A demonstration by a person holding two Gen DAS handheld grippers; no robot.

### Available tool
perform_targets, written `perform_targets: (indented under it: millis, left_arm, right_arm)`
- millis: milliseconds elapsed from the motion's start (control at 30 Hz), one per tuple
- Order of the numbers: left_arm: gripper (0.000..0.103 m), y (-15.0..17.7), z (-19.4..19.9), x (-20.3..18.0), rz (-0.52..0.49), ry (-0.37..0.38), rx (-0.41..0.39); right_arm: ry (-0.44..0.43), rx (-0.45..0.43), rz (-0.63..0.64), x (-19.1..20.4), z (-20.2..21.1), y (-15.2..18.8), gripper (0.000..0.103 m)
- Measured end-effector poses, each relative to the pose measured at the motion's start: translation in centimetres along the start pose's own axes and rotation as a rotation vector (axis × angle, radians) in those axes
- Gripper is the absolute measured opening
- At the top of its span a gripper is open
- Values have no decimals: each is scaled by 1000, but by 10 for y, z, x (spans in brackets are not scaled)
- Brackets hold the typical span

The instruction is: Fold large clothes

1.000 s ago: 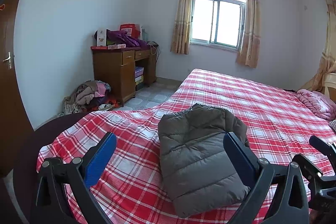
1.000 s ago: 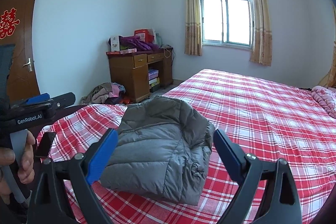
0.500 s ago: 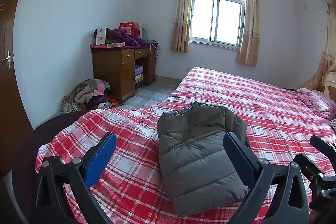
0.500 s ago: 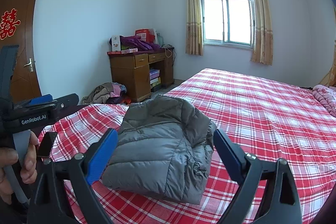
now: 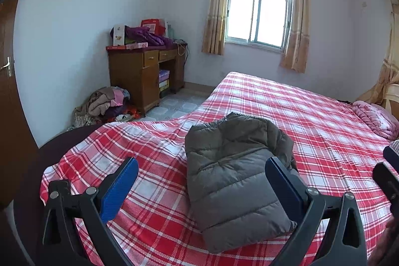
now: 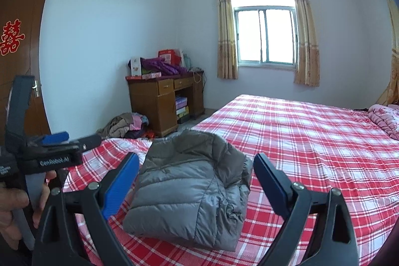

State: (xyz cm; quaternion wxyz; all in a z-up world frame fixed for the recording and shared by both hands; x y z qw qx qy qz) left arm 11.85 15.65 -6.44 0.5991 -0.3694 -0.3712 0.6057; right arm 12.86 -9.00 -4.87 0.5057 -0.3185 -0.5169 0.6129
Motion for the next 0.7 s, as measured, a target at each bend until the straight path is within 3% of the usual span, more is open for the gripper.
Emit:
perform_targets:
  millis: [333, 700]
  left_arm:
    - [102, 1, -2, -3, -10, 3, 2]
    - [102, 5, -6, -11, -46, -1, 0]
  right_arm:
    - [-13, -28, -11, 0, 4, -6, 98]
    - [-19, 2, -4, -1, -2, 1, 98]
Point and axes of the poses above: each gripper's, at about its wrist camera, not at the fingertips, and z roughly against the way its jaws point, x to its left, y to its underside, the point moved 5 cm from there along -z, roughly the way its jaws point, and after that the axes turned 7 degrees about -z, right-handed, at the moved point
